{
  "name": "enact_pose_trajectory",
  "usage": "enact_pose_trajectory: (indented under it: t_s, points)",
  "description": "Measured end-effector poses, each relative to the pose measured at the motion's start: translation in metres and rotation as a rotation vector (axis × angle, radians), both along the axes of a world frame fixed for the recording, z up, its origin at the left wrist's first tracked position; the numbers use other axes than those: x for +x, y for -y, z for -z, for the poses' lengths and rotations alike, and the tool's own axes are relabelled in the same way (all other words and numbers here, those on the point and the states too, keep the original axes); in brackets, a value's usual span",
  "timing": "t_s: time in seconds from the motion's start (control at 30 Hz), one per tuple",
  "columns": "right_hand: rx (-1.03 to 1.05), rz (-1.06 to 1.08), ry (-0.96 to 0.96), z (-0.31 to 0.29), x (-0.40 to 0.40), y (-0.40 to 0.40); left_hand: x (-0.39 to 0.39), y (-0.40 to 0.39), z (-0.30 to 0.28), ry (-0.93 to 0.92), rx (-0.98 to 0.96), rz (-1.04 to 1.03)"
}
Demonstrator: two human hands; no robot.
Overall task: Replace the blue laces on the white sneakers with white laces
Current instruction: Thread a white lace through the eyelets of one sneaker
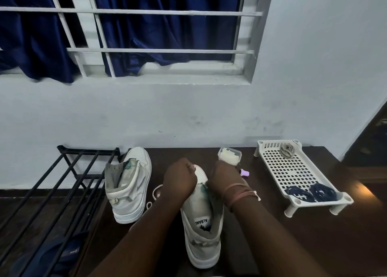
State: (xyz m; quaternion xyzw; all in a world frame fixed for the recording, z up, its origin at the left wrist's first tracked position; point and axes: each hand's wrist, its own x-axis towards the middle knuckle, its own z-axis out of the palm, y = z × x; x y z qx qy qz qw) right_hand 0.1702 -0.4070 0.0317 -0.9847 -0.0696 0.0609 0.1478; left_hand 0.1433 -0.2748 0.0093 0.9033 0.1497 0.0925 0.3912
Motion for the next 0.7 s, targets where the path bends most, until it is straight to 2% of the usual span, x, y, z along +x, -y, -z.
enact_pose_trajectory:
  t_s: [0.1, 0.27, 0.47, 0.6, 0.7]
  points:
    - [-0.051, 0.012, -0.086, 0.023, -0.007, -0.019, 0.006, 0.008, 0.003, -0.077, -0.099, -0.041]
    - [-0.024, 0.095, 0.088, 0.04, -0.017, -0.031, 0.006, 0.006, -0.004, -0.184, -0.108, 0.023]
    - [-0.017, 0.021, 0.084, 0.039, -0.01, -0.023, 0.001, 0.011, 0.005, -0.215, -0.129, -0.019]
    - [0.106, 0.036, 0.026, 0.034, -0.001, -0.008, -0.003, 0.011, 0.012, -0.184, -0.084, -0.011]
    - [0.277, 0.107, -0.07, 0.033, 0.002, 0.01, -0.007, 0.014, 0.017, -0.158, -0.09, -0.015]
